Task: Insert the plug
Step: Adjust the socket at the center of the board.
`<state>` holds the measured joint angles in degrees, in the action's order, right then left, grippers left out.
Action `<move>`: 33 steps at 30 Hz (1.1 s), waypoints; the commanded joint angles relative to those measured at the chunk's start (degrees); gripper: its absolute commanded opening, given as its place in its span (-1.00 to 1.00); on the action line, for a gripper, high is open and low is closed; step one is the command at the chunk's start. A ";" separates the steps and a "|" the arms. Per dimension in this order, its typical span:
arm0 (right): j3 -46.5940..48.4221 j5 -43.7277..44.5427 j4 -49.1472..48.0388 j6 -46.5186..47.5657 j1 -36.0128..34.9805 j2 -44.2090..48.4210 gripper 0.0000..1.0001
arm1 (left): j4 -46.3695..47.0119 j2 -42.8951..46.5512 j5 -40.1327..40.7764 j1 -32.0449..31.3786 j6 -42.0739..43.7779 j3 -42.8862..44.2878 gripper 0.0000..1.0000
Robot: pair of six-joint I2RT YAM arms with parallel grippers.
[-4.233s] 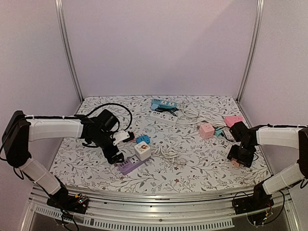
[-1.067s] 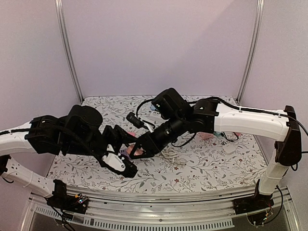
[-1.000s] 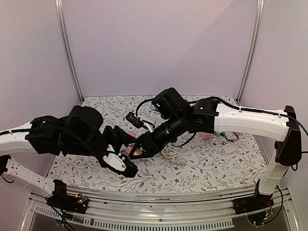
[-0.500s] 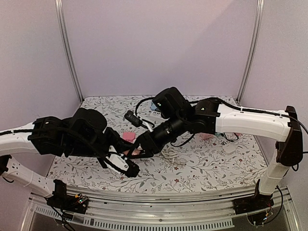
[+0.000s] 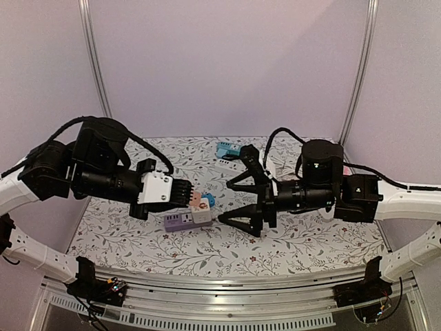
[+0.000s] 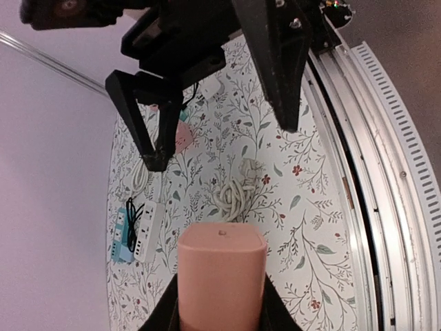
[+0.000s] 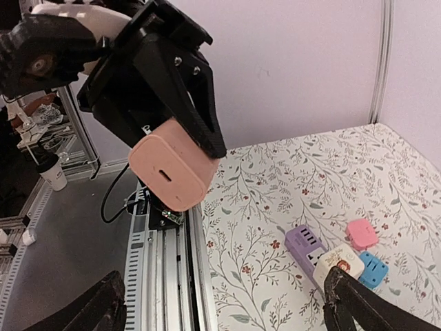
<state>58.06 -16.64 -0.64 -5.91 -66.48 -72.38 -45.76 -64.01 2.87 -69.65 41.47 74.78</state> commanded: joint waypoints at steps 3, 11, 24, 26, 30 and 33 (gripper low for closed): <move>1.65 0.55 -16.66 9.16 -1.10 -2.88 0.97 | -2.41 -0.53 -10.76 0.83 -14.12 3.32 -1.00; 5.39 -4.46 -15.71 16.41 -4.64 -7.33 0.88 | -0.70 -0.86 -9.67 0.92 -16.20 3.95 -1.00; 8.31 2.22 -12.68 16.20 -5.48 -10.21 -0.17 | 0.24 -0.94 -9.98 0.92 -17.84 4.32 -1.00; 8.84 2.87 -11.75 16.32 -5.45 -10.40 -0.32 | 0.24 -0.95 -10.08 0.92 -17.92 4.32 -1.00; 9.72 4.35 -8.94 16.41 -5.49 -10.77 -0.84 | 0.17 -0.94 -10.16 0.92 -17.80 4.71 -1.00; 10.89 5.71 -6.39 14.99 -5.43 -10.65 -1.00 | -0.15 -0.73 -8.92 0.98 -17.54 3.86 -0.82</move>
<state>66.39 -15.97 -11.90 12.95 -72.18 -81.95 -47.09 -64.55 -6.79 -68.82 22.37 78.06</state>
